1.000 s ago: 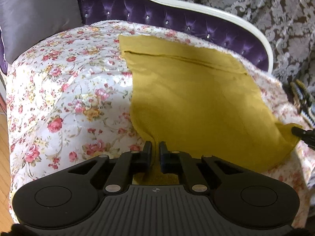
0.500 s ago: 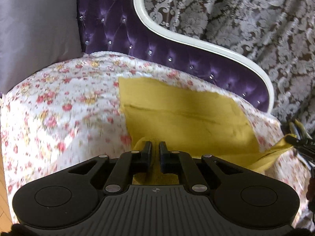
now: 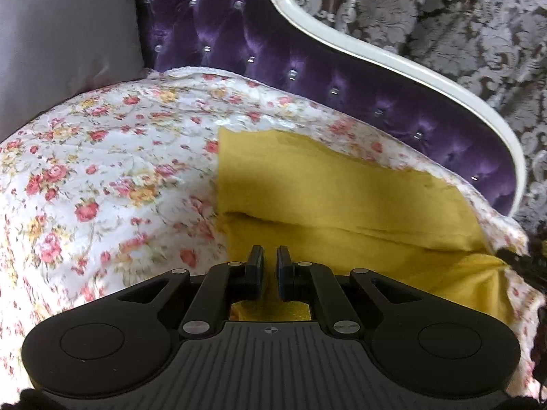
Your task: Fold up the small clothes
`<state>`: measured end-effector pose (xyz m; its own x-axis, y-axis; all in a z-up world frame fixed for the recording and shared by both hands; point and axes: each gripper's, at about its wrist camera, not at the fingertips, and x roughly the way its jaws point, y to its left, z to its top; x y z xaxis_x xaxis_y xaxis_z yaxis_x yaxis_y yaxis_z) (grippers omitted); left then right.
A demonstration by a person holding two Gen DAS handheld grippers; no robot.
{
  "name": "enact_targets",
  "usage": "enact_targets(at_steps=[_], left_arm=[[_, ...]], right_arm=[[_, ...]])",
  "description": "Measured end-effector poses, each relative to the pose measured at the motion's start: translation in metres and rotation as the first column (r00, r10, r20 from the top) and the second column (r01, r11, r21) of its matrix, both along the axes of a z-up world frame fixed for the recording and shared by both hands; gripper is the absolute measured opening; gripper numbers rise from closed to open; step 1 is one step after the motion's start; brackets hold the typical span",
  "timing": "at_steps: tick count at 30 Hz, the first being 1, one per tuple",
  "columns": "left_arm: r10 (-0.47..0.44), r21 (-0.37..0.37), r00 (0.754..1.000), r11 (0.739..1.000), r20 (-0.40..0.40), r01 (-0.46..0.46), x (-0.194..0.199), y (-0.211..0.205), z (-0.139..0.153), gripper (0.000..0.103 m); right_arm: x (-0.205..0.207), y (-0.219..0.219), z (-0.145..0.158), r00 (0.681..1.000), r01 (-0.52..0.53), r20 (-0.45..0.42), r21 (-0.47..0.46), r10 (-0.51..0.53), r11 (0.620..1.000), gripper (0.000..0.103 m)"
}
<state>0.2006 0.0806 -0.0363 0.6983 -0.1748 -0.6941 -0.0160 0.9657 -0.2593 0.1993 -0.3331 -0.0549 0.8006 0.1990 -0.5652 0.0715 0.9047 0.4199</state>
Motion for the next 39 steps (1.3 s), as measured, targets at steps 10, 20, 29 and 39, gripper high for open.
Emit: enact_targets(at_steps=[10,20,29,39], left_arm=[[0.016,-0.057,0.999,0.998,0.046,-0.013,0.006,0.03,0.008,0.017],[-0.101,0.05,0.995,0.994,-0.006,0.101,-0.004,0.016,-0.015,0.03],[-0.17,0.086,0.985,0.982,-0.007,0.17,0.02,0.0,-0.025,0.03],[-0.23,0.112,0.973,0.967,-0.017,0.23,0.038,-0.012,-0.035,0.03]], right_arm=[[-0.006,-0.014,0.004,0.996,0.064,0.066,0.001,-0.064,0.998,0.03],[-0.023,-0.015,0.002,1.0,0.017,0.021,-0.088,-0.015,0.996,0.03],[-0.01,-0.008,-0.001,0.999,-0.035,0.018,-0.174,0.039,0.984,0.049],[0.019,0.005,-0.012,0.992,-0.119,0.002,-0.244,0.123,0.962,0.049]])
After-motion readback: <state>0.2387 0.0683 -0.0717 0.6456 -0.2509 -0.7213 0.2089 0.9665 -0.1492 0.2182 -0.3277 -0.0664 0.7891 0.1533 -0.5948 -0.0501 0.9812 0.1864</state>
